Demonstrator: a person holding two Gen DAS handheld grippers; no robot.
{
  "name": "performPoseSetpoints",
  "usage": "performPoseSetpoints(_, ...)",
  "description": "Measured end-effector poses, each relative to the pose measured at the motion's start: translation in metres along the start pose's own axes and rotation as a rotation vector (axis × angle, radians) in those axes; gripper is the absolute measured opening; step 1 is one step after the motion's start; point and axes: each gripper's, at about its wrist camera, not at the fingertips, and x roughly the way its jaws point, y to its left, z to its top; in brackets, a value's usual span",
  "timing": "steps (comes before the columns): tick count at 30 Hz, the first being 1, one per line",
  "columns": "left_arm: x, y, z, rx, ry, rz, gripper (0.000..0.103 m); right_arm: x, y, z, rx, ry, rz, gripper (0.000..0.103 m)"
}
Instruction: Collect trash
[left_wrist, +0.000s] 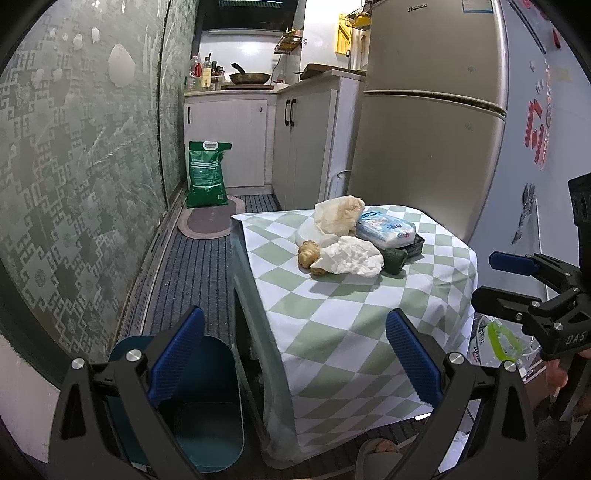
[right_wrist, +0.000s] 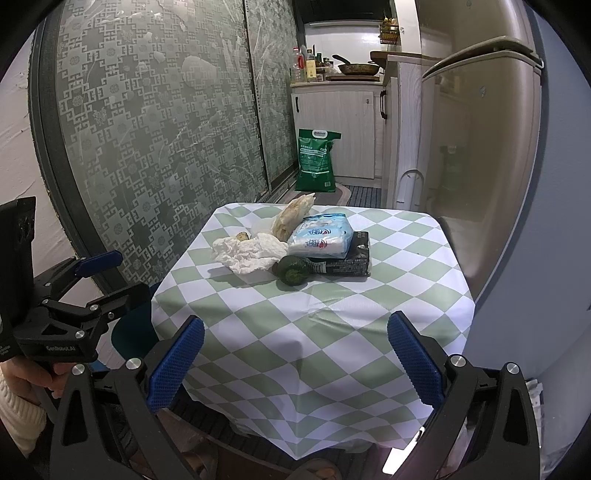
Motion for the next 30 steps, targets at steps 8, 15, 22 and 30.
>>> performPoseSetpoints(8,0.001,0.001,-0.001,0.0,0.006,0.0,0.1,0.001,0.0,0.0,-0.002,0.003,0.004,0.1)
performPoseSetpoints(15,0.002,0.002,0.0,-0.005,0.005,-0.005,0.099,0.001,0.001,0.001,-0.004,0.003,0.01,0.1)
performPoseSetpoints(22,0.001,0.002,0.001,0.004,-0.012,-0.025,0.085,0.0,0.0,0.002,-0.004,-0.003,0.019,0.1)
performPoseSetpoints(30,0.013,-0.007,0.015,0.068,-0.006,-0.084,0.068,-0.007,-0.013,0.006,0.031,-0.027,0.023,0.1)
